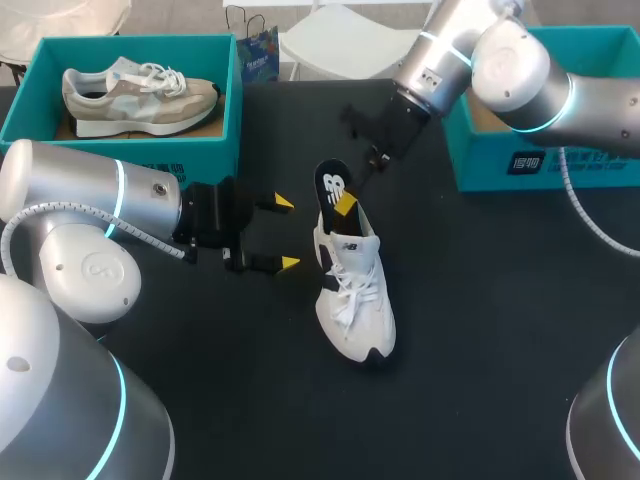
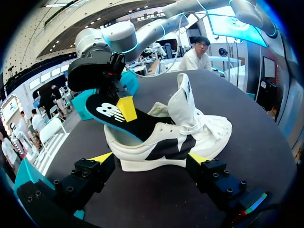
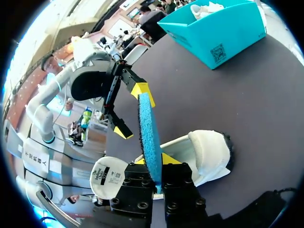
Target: Take the shoe out of the shoebox, open the shoe tongue, remove and reinsert the insole, then place the shoe into the shoebox
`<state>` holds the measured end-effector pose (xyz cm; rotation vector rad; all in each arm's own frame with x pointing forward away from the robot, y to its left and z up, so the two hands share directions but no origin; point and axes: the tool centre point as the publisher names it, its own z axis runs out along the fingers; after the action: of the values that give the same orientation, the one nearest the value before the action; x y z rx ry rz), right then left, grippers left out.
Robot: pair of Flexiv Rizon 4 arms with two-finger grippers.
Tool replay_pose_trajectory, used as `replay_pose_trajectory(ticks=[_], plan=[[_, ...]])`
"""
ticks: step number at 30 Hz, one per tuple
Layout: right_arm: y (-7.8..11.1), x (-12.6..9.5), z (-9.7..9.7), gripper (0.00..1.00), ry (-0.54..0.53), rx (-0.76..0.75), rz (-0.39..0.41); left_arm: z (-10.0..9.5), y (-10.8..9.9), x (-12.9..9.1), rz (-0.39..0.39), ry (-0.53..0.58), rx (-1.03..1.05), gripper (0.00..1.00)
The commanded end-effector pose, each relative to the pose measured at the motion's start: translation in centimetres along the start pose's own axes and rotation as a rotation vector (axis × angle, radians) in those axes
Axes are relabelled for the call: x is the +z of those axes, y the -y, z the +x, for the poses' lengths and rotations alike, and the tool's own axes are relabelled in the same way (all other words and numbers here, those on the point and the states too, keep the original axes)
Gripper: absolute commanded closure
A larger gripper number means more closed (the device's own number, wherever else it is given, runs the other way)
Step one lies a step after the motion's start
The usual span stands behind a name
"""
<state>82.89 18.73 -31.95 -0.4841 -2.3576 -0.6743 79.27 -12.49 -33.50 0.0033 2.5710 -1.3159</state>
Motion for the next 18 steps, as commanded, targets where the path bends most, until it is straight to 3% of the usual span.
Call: replay_pose_trajectory(ticks=[1, 17, 18], plan=[[0.4, 0.7, -0.6, 0.70, -0.019, 0.006, 0.009, -0.1, 0.1, 0.1, -0.004, -0.003, 0.000, 0.00], [3.0, 2.8, -0.4, 0.77, -0.018, 0.040, 0.067, -0.1, 0.1, 0.1, -0.004, -0.003, 0.000, 0.00], [3.0, 2.8, -0.4, 0.85, -0.020, 0.043, 0.068, -0.1, 0.1, 0.1, -0.004, -0.003, 0.000, 0.00]])
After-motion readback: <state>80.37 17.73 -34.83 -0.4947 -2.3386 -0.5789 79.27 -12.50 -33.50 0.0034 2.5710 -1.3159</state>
